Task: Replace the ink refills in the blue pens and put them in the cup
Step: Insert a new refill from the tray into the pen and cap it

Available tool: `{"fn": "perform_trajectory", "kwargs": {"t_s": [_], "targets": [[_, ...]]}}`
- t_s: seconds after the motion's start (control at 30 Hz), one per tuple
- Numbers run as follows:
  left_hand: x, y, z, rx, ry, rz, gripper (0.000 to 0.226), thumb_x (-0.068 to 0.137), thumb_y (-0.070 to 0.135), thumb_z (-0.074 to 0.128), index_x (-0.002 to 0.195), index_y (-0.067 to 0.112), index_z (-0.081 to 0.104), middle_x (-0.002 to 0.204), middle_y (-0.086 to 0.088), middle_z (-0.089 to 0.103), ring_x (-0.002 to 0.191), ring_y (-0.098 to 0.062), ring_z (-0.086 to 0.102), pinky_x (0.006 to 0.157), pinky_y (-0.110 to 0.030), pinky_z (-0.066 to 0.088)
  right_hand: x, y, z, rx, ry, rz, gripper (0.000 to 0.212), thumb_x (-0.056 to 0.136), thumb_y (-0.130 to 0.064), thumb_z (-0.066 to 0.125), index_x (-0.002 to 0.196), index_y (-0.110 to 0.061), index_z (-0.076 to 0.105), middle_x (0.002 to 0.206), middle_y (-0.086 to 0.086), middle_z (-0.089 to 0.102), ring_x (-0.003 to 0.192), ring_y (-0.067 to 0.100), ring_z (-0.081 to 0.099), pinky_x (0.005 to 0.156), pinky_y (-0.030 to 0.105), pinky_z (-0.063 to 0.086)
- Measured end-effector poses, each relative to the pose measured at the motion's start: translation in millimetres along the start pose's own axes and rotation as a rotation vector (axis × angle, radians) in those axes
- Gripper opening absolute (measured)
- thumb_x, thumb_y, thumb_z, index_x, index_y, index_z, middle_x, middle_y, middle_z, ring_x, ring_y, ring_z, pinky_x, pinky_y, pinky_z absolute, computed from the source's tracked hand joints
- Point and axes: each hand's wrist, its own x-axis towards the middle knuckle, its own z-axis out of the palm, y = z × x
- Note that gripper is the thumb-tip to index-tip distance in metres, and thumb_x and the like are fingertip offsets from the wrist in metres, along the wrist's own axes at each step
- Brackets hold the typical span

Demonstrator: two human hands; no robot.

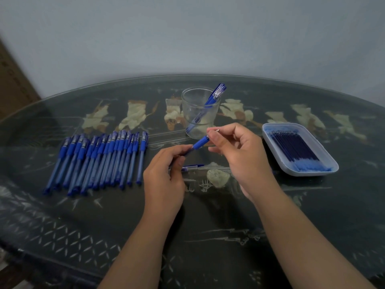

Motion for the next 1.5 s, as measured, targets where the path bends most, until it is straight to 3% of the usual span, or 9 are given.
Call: {"fn": "perform_trajectory", "kwargs": {"t_s": [0.07, 0.13, 0.23, 0.3, 0.43, 0.6, 0.77, 0.9, 1.5], "targets": [[0, 1, 0, 0.005, 0.008, -0.004, 0.037, 0.090, -0.007, 0.058, 0.107, 0.026, 0.065, 0.101, 0.012, 0.066, 0.098, 0.001, 0.061, 0.083, -0.006, 0.044, 0, 2, 1, 0.025, 0.002, 0.022, 0.005, 0.090, -0.025, 0.066, 0.093, -0.022, 0.069, 0.092, -0.006, 0.073, 0.090, 0.013, 0.069, 0.083, 0.036, 0.059], [0, 1, -1, 0.001, 0.042, -0.019, 0.037, 0.090, -0.005, 0.058, 0.108, 0.026, 0.064, 0.102, 0.014, 0.065, 0.099, 0.001, 0.061, 0.084, -0.007, 0.045, -1, 7, 3, 0.012, -0.033, 0.073, 0.029, 0.088, -0.039, 0.063, 0.113, -0.024, 0.064, 0.099, -0.005, 0.070, 0.093, 0.010, 0.067, 0.082, 0.027, 0.056], [0, 1, -2, -0.047, 0.095, -0.105, 0.035, 0.093, -0.001, 0.055, 0.111, 0.028, 0.062, 0.106, 0.012, 0.066, 0.103, -0.001, 0.061, 0.086, -0.009, 0.045, -5, 20, 9, -0.494, -0.168, 0.050, 0.058, 0.090, -0.030, 0.068, 0.141, -0.034, 0.041, 0.111, -0.011, 0.065, 0.102, 0.002, 0.061, 0.086, 0.015, 0.046], [0, 1, -3, -0.059, 0.108, -0.134, 0.034, 0.094, 0.001, 0.054, 0.112, 0.029, 0.062, 0.107, 0.011, 0.066, 0.103, -0.002, 0.062, 0.085, -0.009, 0.046, -10, 29, 15, -0.792, -0.323, -0.082, 0.073, 0.091, -0.021, 0.067, 0.148, -0.039, 0.027, 0.117, -0.008, 0.064, 0.112, 0.009, 0.057, 0.096, 0.025, 0.044], [1, 2, -4, -0.049, 0.103, -0.149, 0.035, 0.094, 0.002, 0.056, 0.112, 0.031, 0.061, 0.107, 0.013, 0.066, 0.102, -0.001, 0.062, 0.083, -0.008, 0.046, -8, 39, 18, -0.855, -0.333, -0.240, 0.064, 0.094, -0.017, 0.062, 0.147, -0.036, 0.032, 0.102, -0.001, 0.065, 0.101, 0.017, 0.056, 0.092, 0.038, 0.048], [-1, 4, -3, -0.131, 0.037, -0.181, 0.045, 0.092, 0.000, 0.058, 0.118, 0.038, 0.060, 0.104, 0.012, 0.066, 0.099, -0.005, 0.065, 0.085, -0.019, 0.052, 1, 21, 4, -0.487, -0.019, -0.046, 0.056, 0.091, -0.008, 0.065, 0.137, -0.036, 0.050, 0.091, -0.015, 0.068, 0.091, -0.006, 0.063, 0.086, 0.011, 0.048], [-2, 2, -2, -0.100, -0.052, -0.119, 0.055, 0.090, -0.006, 0.058, 0.131, 0.032, 0.058, 0.104, 0.009, 0.064, 0.095, -0.008, 0.065, 0.085, -0.016, 0.051, 7, -10, -12, 0.176, 0.142, 0.048, 0.037, 0.093, 0.003, 0.060, 0.118, -0.024, 0.065, 0.089, 0.002, 0.072, 0.088, 0.016, 0.073, 0.083, 0.031, 0.059], [-3, 2, 0, -0.078, -0.114, -0.062, 0.060, 0.090, -0.007, 0.059, 0.128, 0.040, 0.057, 0.102, 0.010, 0.065, 0.095, -0.010, 0.066, 0.084, -0.015, 0.050, 7, -26, -17, 0.418, 0.160, 0.015, 0.028, 0.091, 0.004, 0.062, 0.115, -0.011, 0.067, 0.090, 0.009, 0.070, 0.091, 0.027, 0.073, 0.083, 0.037, 0.059], [-4, 0, 0, -0.119, -0.191, -0.091, 0.057, 0.088, -0.007, 0.061, 0.120, 0.040, 0.061, 0.098, 0.008, 0.067, 0.091, -0.014, 0.067, 0.083, -0.032, 0.057, 2, -21, -8, 0.048, -0.007, -0.057, 0.033, 0.087, 0.006, 0.066, 0.112, -0.017, 0.070, 0.090, 0.004, 0.074, 0.086, 0.016, 0.074, 0.074, 0.030, 0.061]]}}
